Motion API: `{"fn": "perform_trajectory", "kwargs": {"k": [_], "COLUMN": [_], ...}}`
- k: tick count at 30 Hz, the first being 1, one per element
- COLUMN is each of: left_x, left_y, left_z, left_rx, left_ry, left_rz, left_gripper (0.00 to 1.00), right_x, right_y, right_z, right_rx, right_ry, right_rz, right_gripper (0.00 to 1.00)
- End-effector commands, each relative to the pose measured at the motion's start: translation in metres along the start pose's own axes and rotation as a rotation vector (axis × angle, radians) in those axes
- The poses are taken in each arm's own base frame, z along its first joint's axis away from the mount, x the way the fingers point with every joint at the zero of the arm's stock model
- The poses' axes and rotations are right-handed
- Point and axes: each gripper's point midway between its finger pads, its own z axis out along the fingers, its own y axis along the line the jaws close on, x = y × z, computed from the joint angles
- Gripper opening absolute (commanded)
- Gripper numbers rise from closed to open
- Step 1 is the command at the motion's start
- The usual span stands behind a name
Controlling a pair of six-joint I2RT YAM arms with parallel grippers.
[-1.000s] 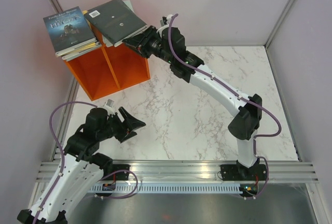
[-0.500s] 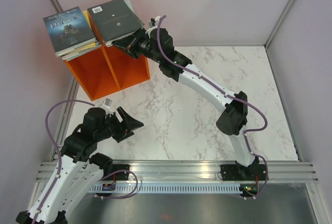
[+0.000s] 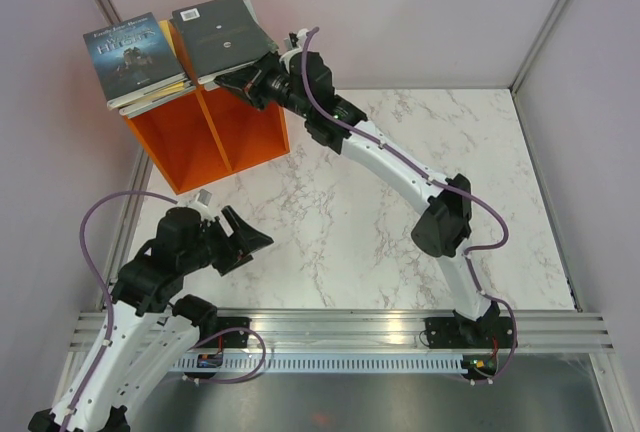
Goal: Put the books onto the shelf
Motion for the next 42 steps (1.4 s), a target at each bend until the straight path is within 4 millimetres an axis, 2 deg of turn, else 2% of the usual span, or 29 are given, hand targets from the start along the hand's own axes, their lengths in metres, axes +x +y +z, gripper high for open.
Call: {"fn": "perform_trajectory", "kwargs": {"k": [1, 2, 3, 4, 5, 6, 7, 8, 9, 11, 12, 16, 17, 19, 20, 22, 23, 24, 25, 26, 27, 28, 29, 30, 31, 32, 34, 37, 42], "left_x": [-0.009, -0.01, -0.011, -0.011, -0.012, -0.015, -0.016, -0.018, -0.022, -0.029, -0.037, -0.065, -0.075, -0.094, -0.105, -0.125, -0.126, -0.149, -0.155, -0.157, -0.173, -0.179, -0.176, -0.181, -0.196, -0.192, -0.209, -0.208, -0.216], "left_y": [-0.004, -0.004, -0.005, -0.004, -0.004, -0.007, -0.005, -0.005, -0.01, -0.011, -0.017, -0.022, -0.028, -0.025, -0.028, -0.022, -0.02, -0.019, -0.019, -0.01, -0.021, -0.022, 0.001, 0.003, -0.014, 0.011, 0.007, 0.055, 0.085], "left_z": [-0.007, -0.008, -0.008, -0.008, -0.008, -0.011, -0.011, -0.011, -0.015, -0.015, -0.019, -0.019, -0.023, -0.023, -0.02, -0.02, -0.013, -0.015, -0.013, -0.002, -0.002, 0.0, 0.014, 0.008, 0.004, 0.015, 0.002, 0.029, 0.059], "left_rx": [-0.002, 0.0, -0.001, -0.004, -0.008, -0.006, -0.022, -0.029, -0.025, -0.048, -0.047, -0.125, -0.132, -0.204, -0.236, -0.32, -0.341, -0.387, -0.394, -0.404, -0.37, -0.356, -0.401, -0.397, -0.328, -0.372, -0.32, -0.368, -0.395], "left_ry": [-0.047, -0.05, -0.053, -0.055, -0.057, -0.067, -0.072, -0.077, -0.089, -0.102, -0.13, -0.192, -0.221, -0.277, -0.289, -0.351, -0.331, -0.438, -0.455, -0.461, -0.562, -0.609, -0.599, -0.669, -0.793, -0.79, -0.958, -0.921, -0.908], "left_rz": [0.041, 0.042, 0.044, 0.047, 0.054, 0.062, 0.067, 0.083, 0.096, 0.132, 0.152, 0.255, 0.276, 0.336, 0.357, 0.398, 0.397, 0.424, 0.486, 0.522, 0.541, 0.566, 0.639, 0.659, 0.665, 0.717, 0.694, 0.622, 0.623], "left_gripper": [0.82, 0.82, 0.82, 0.82, 0.82, 0.82, 0.82, 0.82, 0.83, 0.86, 0.9, 0.99, 1.0, 1.0, 1.0, 1.0, 1.0, 1.0, 1.0, 1.0, 1.0, 1.0, 1.0, 1.0, 1.0, 1.0, 1.0, 1.0, 1.0], "right_x": [-0.01, -0.005, -0.003, -0.002, 0.005, 0.008, 0.011, 0.019, 0.024, 0.033, 0.036, 0.042, 0.037, 0.031, 0.026, 0.018, 0.013, 0.011, 0.01, 0.005, 0.005, 0.007, 0.005, -0.003, -0.007, -0.011, -0.029, -0.042, -0.057], "right_y": [0.048, 0.042, 0.06, 0.063, 0.049, 0.069, 0.068, 0.042, 0.063, 0.046, 0.037, -0.02, -0.008, -0.022, -0.011, -0.023, -0.015, -0.017, -0.028, -0.024, -0.027, -0.036, -0.032, -0.036, -0.04, -0.042, -0.055, -0.055, -0.064], "right_z": [-0.019, -0.022, -0.035, -0.041, -0.045, -0.062, -0.07, -0.076, -0.098, -0.124, -0.133, -0.178, -0.195, -0.214, -0.228, -0.244, -0.256, -0.263, -0.271, -0.281, -0.286, -0.292, -0.302, -0.309, -0.316, -0.329, -0.349, -0.376, -0.403], "right_rx": [-0.121, -0.116, -0.144, -0.147, -0.121, -0.151, -0.146, -0.093, -0.126, -0.075, -0.053, 0.16, 0.153, 0.22, 0.213, 0.285, 0.284, 0.302, 0.336, 0.342, 0.351, 0.37, 0.368, 0.409, 0.439, 0.476, 0.6, 0.649, 0.716], "right_ry": [-0.014, 0.002, 0.003, 0.006, 0.024, 0.036, 0.045, 0.067, 0.074, 0.107, 0.124, 0.193, 0.165, 0.143, 0.116, 0.089, 0.062, 0.049, 0.053, 0.021, 0.018, 0.025, 0.009, -0.029, -0.046, -0.064, -0.138, -0.201, -0.274], "right_rz": [-0.077, -0.086, -0.103, -0.131, -0.141, -0.17, -0.19, -0.224, -0.255, -0.347, -0.378, -0.528, -0.562, -0.626, -0.654, -0.701, -0.717, -0.727, -0.74, -0.753, -0.758, -0.763, -0.77, -0.776, -0.779, -0.784, -0.799, -0.864, -0.945], "right_gripper": [0.11, 0.11, 0.11, 0.12, 0.12, 0.13, 0.16, 0.17, 0.21, 0.36, 0.51, 0.67, 0.69, 0.8, 0.82, 0.86, 0.87, 0.89, 0.9, 0.9, 0.98, 0.98, 0.98, 0.98, 0.98, 0.98, 0.98, 0.98, 0.98]}}
